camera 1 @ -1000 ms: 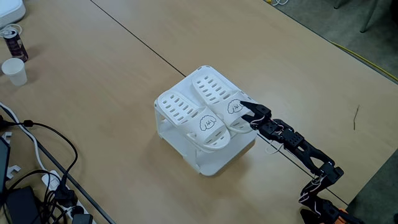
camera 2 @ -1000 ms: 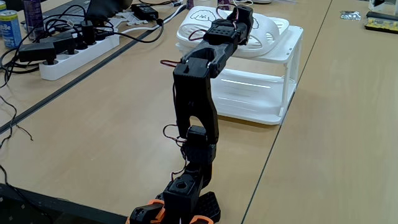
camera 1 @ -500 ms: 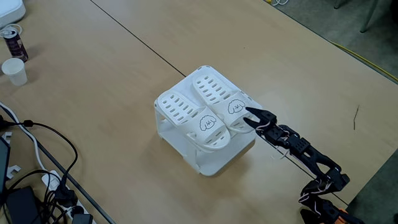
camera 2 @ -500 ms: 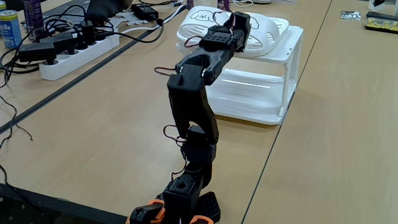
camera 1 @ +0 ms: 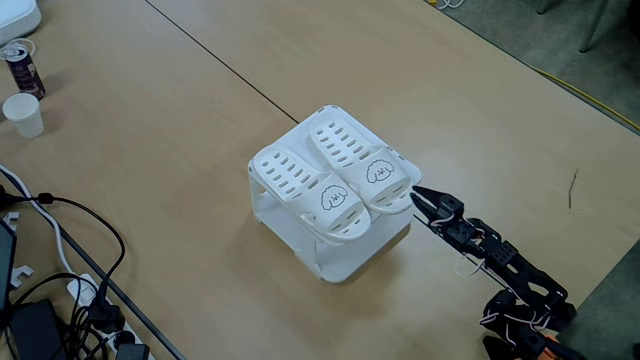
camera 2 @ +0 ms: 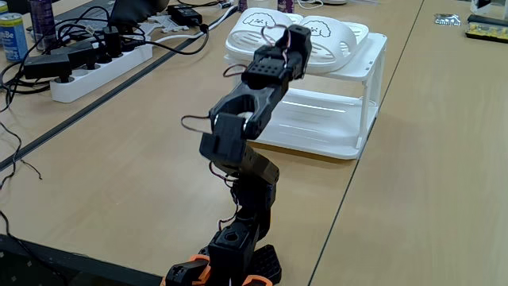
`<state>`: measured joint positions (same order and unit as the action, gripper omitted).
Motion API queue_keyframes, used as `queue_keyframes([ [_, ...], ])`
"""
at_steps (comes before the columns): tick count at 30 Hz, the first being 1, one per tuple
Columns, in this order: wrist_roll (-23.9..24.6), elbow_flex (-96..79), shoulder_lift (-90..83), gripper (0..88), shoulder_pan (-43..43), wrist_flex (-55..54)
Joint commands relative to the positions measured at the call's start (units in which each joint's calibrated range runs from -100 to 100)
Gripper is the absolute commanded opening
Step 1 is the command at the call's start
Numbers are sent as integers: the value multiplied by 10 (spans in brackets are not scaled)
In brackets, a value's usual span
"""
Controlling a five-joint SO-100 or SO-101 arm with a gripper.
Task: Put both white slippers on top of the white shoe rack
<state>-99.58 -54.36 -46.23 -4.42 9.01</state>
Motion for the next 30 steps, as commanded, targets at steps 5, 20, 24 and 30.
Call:
queue_keyframes([
  [5,-4,-71,-61,8,-4,-1],
  [20,-4,-87,-28,8,-4,-2],
  [24,-4,-53,3,8,-4,-2],
  [30,-4,-13,41,8,-4,-2],
])
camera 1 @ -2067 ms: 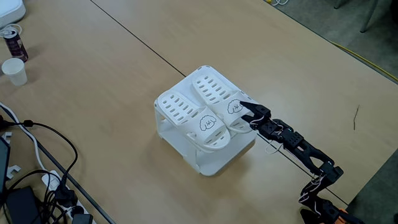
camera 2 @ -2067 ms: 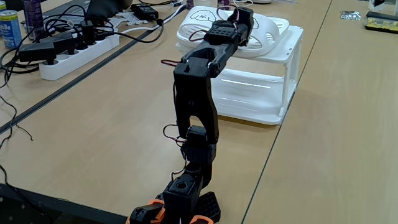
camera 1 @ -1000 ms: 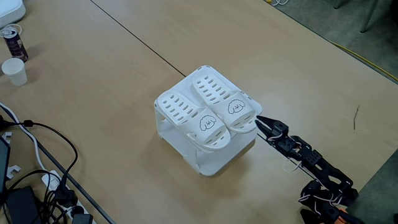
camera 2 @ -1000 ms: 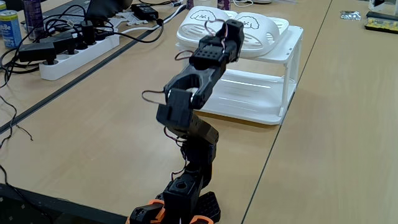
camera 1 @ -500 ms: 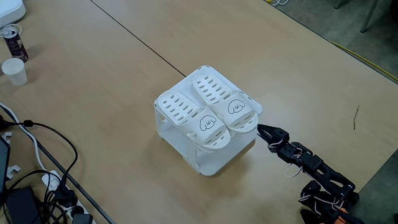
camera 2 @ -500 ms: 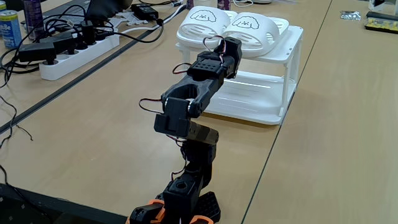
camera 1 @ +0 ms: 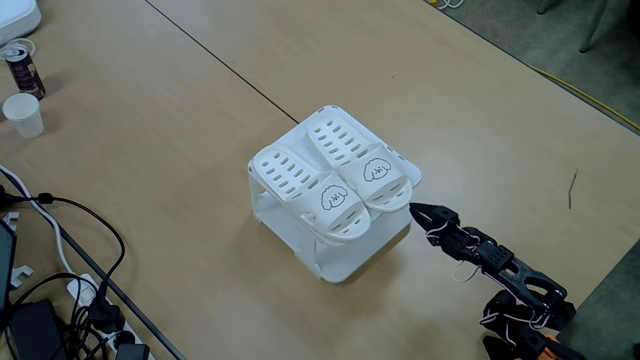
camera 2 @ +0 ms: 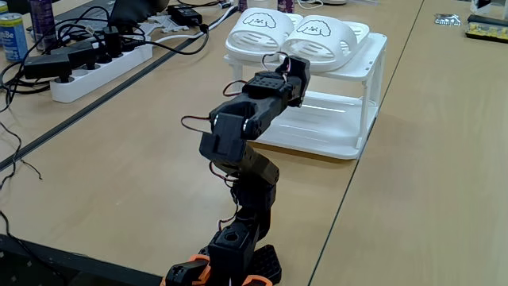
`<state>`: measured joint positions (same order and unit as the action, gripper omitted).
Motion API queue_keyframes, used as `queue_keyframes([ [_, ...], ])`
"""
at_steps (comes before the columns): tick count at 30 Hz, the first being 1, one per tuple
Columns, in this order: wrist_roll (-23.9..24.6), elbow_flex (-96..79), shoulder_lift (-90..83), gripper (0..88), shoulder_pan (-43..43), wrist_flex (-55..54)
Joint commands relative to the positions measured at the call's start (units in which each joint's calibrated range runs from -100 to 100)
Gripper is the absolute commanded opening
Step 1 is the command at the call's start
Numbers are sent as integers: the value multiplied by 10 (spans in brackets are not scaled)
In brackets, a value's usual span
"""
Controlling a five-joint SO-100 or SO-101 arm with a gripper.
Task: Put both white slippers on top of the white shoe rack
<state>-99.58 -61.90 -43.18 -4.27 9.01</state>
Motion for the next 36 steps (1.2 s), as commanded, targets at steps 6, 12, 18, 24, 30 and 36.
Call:
queue_keyframes([
  [6,-4,99,36,8,-5,-2],
  [12,-4,117,56,8,-5,-2],
  [18,-4,119,59,8,-5,-2],
  [24,-4,119,60,8,-5,-2],
  [30,-4,117,60,8,-5,-2],
  [36,-4,118,60,8,-4,-3],
])
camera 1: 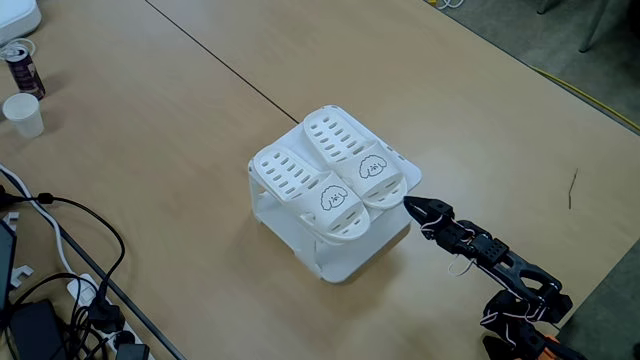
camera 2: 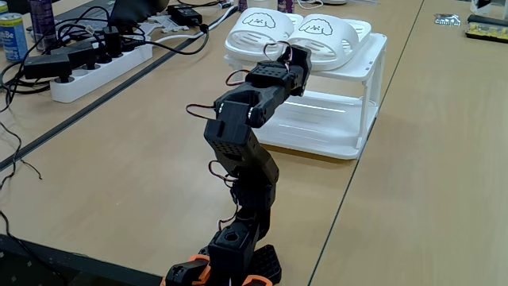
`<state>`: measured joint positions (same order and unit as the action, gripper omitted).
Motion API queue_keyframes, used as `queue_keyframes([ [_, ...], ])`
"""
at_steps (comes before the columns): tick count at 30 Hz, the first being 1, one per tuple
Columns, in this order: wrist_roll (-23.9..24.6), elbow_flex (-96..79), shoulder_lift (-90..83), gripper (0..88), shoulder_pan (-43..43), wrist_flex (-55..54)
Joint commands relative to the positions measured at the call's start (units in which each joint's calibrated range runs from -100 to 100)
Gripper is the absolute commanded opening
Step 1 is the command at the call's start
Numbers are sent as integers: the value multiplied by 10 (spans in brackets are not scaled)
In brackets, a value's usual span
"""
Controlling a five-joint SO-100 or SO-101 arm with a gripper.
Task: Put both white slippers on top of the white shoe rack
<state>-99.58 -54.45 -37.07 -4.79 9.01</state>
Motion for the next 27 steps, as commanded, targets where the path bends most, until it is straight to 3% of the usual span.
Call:
queue_keyframes([
  [1,-4,43,-1,8,1,-3],
  [21,-4,59,16,8,5,-4],
  [27,-4,21,-49,8,3,-2],
])
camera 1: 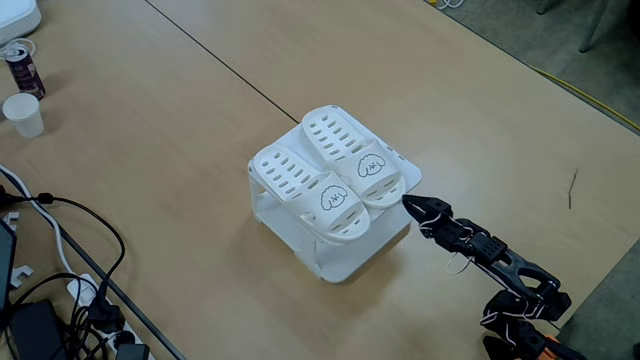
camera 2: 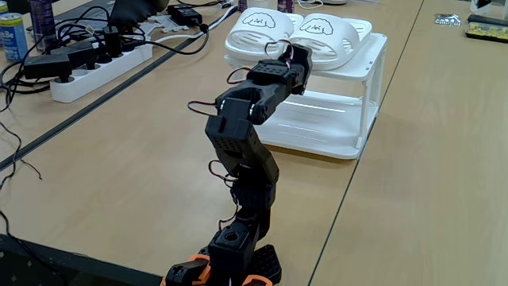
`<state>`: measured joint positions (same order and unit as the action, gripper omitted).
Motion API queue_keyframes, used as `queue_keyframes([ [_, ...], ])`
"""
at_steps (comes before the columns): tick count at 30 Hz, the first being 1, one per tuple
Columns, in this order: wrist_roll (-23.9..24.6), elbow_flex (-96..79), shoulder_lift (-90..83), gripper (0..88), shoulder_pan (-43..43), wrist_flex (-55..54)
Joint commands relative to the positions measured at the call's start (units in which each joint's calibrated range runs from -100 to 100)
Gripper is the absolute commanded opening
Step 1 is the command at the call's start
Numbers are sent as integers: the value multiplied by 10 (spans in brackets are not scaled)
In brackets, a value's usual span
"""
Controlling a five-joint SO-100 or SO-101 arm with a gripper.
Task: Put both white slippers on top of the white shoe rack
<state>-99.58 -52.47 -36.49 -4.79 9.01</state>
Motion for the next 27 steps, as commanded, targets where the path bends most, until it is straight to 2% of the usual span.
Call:
queue_keyframes([
  [1,-4,-13,-71,8,2,-2],
  [15,-4,-277,-342,8,3,-22],
  [27,-4,-464,-526,8,4,-346],
])
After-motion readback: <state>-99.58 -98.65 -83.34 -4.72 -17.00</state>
